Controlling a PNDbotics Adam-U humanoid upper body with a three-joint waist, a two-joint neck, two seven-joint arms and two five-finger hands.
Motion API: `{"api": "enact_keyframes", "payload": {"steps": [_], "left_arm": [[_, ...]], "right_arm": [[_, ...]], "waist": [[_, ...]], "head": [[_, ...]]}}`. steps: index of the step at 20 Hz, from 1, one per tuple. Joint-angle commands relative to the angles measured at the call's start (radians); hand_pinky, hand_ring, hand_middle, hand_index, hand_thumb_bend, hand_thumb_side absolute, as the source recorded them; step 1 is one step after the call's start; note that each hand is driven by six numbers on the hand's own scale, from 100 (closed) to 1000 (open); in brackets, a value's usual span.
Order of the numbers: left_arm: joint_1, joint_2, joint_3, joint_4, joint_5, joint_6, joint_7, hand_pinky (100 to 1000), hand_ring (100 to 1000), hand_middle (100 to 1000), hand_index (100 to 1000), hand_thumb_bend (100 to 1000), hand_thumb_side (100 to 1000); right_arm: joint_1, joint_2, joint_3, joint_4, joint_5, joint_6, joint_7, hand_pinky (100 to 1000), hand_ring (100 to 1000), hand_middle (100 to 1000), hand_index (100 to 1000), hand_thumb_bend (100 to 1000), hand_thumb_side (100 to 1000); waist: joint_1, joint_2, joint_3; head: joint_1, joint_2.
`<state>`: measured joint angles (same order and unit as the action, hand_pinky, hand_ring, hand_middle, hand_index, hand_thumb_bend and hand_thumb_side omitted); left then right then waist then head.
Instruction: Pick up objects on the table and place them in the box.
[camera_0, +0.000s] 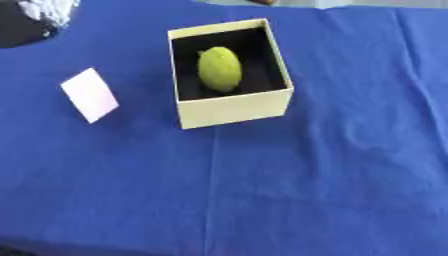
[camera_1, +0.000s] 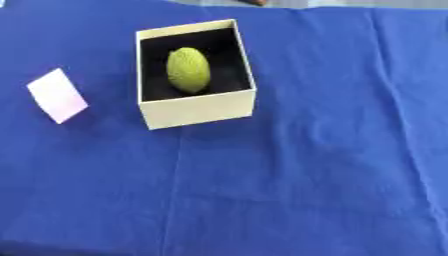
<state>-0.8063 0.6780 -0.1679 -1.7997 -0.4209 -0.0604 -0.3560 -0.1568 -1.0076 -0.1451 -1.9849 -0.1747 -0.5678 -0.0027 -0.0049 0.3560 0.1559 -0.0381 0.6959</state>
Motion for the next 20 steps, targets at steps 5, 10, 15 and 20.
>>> {"api": "enact_keyframes", "payload": {"steps": [5,10,15,20], "left_arm": [[-0.099,0.085,-0.069,0.183,-0.161,-0.146,-0.204,922,886,842,966,100,411],[-0.132,0.073,-0.1,0.258,-0.254,-0.18,-0.271,951,910,842,960,187,662],[-0.131,0.105,-0.116,0.283,-0.286,-0.154,-0.327,973,923,855,968,367,917],[-0.124,0.131,-0.132,0.28,-0.312,-0.122,-0.393,997,939,881,995,449,1000]], "right_arm": [[0.044,0.009,-0.032,-0.015,0.069,-0.007,-0.035,955,981,575,814,100,470],[0.045,0.026,-0.023,-0.015,0.08,0.016,-0.029,960,982,564,806,100,407],[0.055,0.034,-0.022,-0.015,0.084,0.038,-0.02,963,980,554,798,100,470],[0.062,0.039,-0.022,-0.015,0.087,0.056,-0.016,965,978,548,790,100,470]], "waist": [[0.006,-0.029,-0.006],[0.008,-0.027,-0.007],[0.017,-0.023,0.0],[0.022,-0.022,0.005]], "head": [[0.007,0.006],[0.003,0.005],[-0.001,0.007],[-0.003,0.006]]}}
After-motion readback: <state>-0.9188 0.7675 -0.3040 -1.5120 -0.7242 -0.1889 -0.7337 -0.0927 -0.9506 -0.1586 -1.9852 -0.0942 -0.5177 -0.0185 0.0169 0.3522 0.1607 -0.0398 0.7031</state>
